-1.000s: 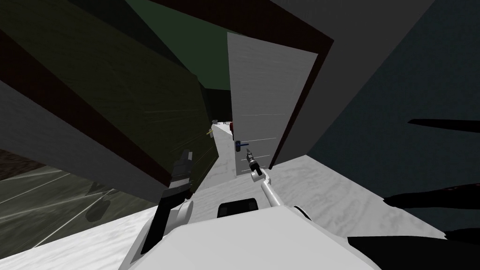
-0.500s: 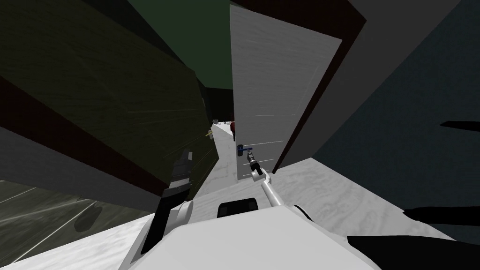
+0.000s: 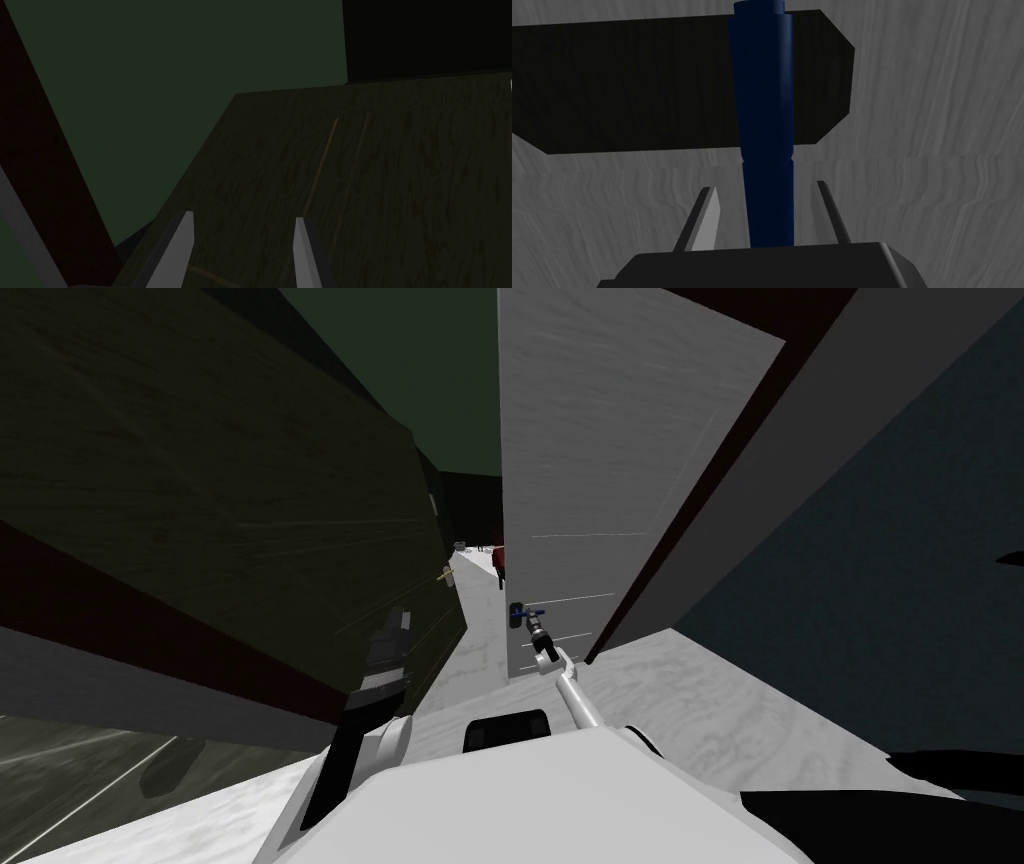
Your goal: Push the door open
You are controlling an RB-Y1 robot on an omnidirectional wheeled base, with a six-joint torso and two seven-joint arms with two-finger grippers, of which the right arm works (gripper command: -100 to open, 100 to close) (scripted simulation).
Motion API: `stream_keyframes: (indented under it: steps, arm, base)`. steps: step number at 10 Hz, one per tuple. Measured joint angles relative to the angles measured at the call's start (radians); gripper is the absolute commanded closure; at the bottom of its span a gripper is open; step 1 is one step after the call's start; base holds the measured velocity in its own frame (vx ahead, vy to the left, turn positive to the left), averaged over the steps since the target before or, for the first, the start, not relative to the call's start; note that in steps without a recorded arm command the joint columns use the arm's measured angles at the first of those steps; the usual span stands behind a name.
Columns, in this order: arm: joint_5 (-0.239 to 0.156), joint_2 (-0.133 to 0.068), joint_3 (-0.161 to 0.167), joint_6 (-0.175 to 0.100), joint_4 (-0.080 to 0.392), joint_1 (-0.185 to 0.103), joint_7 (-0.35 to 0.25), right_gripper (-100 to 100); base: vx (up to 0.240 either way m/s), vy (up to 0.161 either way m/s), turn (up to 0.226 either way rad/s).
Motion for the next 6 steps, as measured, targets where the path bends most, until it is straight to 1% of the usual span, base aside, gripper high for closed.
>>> stream_keyframes:
  steps: [4,5,6]
  arm:
    - [0.000,0.000,0.001,0.001,0.002,0.001,-0.001,100]
    - [0.000,0.000,0.001,0.001,0.002,0.002,-0.001,100]
    - [0.000,0.000,-0.005,0.000,0.014,0.000,0.003,100]
  base:
    - [-0.013,-0.002,0.001]
    - [0.097,0.051,-0.035]
    - [0.153,0.071,-0.068]
